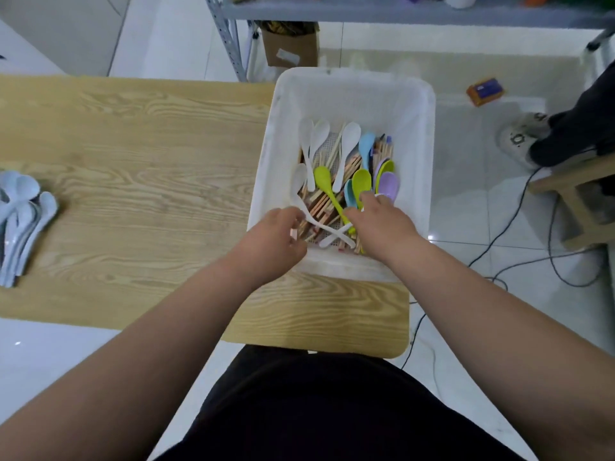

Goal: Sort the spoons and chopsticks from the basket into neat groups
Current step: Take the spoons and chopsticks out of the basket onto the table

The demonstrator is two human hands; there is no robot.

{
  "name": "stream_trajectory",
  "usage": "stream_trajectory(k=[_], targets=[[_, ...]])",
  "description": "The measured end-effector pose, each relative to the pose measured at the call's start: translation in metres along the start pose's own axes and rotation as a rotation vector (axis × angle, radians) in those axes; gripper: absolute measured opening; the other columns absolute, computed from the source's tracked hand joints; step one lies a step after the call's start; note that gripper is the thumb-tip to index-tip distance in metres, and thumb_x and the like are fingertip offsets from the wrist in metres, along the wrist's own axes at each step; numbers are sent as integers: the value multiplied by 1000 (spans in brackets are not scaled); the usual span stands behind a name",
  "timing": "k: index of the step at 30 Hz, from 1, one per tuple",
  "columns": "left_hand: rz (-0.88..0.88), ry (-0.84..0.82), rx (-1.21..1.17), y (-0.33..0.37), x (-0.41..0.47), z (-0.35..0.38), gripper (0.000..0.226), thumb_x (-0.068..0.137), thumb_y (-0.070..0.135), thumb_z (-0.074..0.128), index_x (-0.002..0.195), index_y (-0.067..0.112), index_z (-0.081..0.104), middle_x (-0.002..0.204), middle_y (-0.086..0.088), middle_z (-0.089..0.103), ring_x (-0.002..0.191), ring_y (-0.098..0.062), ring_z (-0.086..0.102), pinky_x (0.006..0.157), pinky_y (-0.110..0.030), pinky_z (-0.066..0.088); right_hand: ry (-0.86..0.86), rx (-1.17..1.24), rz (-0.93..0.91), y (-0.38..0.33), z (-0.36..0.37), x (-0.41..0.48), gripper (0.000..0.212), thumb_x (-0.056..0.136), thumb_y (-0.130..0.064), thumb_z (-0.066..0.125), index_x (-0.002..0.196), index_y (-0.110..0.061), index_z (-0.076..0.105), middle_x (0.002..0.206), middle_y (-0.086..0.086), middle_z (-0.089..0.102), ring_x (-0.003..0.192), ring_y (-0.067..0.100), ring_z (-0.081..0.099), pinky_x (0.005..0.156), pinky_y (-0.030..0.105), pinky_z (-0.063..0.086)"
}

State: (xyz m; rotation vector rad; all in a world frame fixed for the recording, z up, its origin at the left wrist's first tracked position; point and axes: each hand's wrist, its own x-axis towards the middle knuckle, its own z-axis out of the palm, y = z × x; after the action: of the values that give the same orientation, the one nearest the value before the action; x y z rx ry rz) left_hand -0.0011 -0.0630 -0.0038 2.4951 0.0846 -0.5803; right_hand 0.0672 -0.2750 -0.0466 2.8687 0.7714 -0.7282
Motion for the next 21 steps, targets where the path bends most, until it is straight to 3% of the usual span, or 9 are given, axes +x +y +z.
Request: stream_trajectory(k=[3, 6, 9, 15, 18, 21], targets=[[68, 34, 269, 3, 54, 1, 45, 94, 15, 57, 137, 9, 45, 136, -16, 47, 116, -33, 55, 92, -39, 45, 35, -84, -72, 3, 10, 12, 35, 94, -10, 50, 129, -8, 53, 133, 18, 44, 126, 36, 38, 89, 47, 43], [110, -43, 669, 6, 94, 9, 34, 95, 15, 55, 127, 5, 50, 124, -15, 53, 110, -31, 53, 90, -36, 42, 69, -75, -88, 5, 14, 18, 29, 95, -10, 50, 122, -6, 59, 123, 17, 51, 122, 35, 41, 86, 45, 43], [78, -105, 764, 3, 109, 22, 32, 94, 9, 54, 125, 5, 50, 122, -17, 54, 112, -33, 51, 89, -40, 46, 75, -67, -69, 6, 15, 19, 28, 95, -9, 47, 121, -6, 58, 123, 16, 51, 122, 35, 42, 86, 45, 42], [58, -56, 521, -3, 98, 25, 31, 91, 7, 61, 121, 11, 53, 112, -13, 53, 99, -33, 59, 77, -39, 47, 198, 55, 3, 9, 13, -3, 30, 88, -3, 51, 116, -6, 61, 124, 19, 51, 130, 37, 39, 85, 45, 47], [37, 47, 63, -9, 80, 8, 22, 94, 9, 54, 108, 23, 65, 108, -4, 54, 87, -25, 63, 76, -35, 54, 282, 102, 27, 10, 7, -16, 27, 81, 3, 52, 106, -3, 62, 118, 20, 53, 123, 39, 43, 77, 46, 50], [-28, 109, -385, -12, 54, -13, 28, 90, 13, 53, 90, 39, 66, 93, 17, 66, 70, -7, 70, 57, -19, 54, 397, 201, 63, 8, 0, -27, 19, 82, 6, 60, 98, -3, 64, 108, 19, 52, 107, 39, 48, 67, 48, 52]])
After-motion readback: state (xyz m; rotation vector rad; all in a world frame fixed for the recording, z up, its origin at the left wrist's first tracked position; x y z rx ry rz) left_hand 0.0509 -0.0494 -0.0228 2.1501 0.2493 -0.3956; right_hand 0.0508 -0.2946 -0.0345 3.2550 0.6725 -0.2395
